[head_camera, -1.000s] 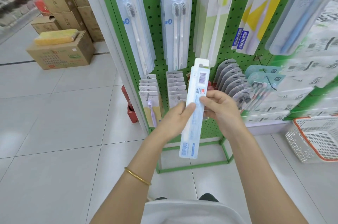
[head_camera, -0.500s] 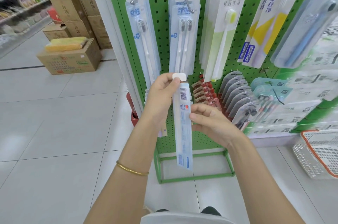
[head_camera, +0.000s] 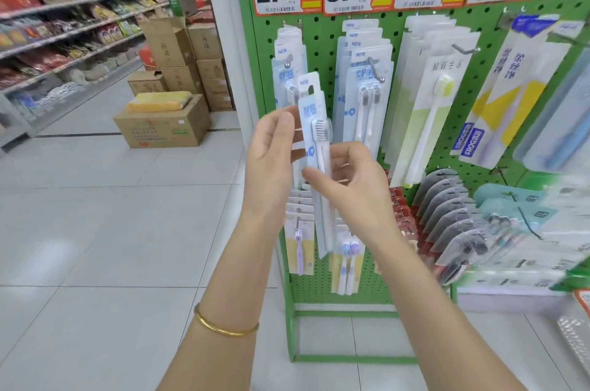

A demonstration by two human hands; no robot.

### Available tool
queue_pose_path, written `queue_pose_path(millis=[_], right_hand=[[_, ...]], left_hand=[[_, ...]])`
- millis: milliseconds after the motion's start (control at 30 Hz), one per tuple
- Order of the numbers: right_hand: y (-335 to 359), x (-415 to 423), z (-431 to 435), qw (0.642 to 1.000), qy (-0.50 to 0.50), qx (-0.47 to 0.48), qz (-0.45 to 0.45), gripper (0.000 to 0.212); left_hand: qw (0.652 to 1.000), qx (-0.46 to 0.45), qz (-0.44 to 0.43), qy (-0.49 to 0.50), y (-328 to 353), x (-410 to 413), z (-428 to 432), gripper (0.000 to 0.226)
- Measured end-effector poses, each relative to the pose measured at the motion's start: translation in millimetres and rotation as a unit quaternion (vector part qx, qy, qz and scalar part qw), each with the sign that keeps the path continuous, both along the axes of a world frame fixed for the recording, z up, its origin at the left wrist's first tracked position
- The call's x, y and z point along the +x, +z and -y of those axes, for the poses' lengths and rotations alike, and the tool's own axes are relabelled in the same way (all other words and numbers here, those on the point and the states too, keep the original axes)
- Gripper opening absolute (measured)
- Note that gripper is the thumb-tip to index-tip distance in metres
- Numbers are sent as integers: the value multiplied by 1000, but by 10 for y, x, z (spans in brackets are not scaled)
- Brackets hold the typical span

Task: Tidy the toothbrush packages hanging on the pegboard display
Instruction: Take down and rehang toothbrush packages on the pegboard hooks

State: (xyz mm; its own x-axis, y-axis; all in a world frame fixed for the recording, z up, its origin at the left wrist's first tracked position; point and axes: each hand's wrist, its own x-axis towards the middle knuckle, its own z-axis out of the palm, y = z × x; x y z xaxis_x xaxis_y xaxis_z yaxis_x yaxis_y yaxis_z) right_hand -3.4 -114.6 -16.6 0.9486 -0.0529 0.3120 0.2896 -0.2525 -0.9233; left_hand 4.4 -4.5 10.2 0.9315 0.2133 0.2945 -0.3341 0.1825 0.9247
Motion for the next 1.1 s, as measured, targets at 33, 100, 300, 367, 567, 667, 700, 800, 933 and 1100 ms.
queue_pose_path(millis=[33, 100, 300, 367, 567, 667, 700, 800, 933, 1100], right_hand=[[39, 33, -57, 1000, -23, -11, 11, 31], [99, 85, -162, 998, -53, -36, 27, 41], [139, 143, -324, 988, -95, -112, 45, 41], [124, 149, -343, 987, -103, -120, 41, 41], [114, 343, -419, 981, -127, -140, 48, 36], [102, 458, -471, 982, -124, -134, 45, 31], [95, 488, -489, 982, -124, -131, 47, 31], [87, 554, -529, 982, -130, -130, 52, 30], [80, 622, -563, 983, -124, -123, 57, 29], [91, 693, -597, 982, -123, -130, 65, 26]], left_hand=[[1000, 9, 13, 13, 19, 2, -16, 24], [999, 32, 26, 31, 49, 12, -41, 24], [993, 73, 68, 56, 88, 58, -69, 8], [992, 83, 70, 61, 66, 81, -82, 8], [989, 105, 55, 87, 33, 170, -86, 23], [985, 130, 48, 99, 18, 250, -104, 27], [984, 138, 46, 105, 9, 280, -114, 26], [979, 158, 36, 120, -20, 370, -148, 23], [976, 174, 27, 131, -34, 452, -173, 24], [974, 183, 12, 133, -9, 515, -180, 24]])
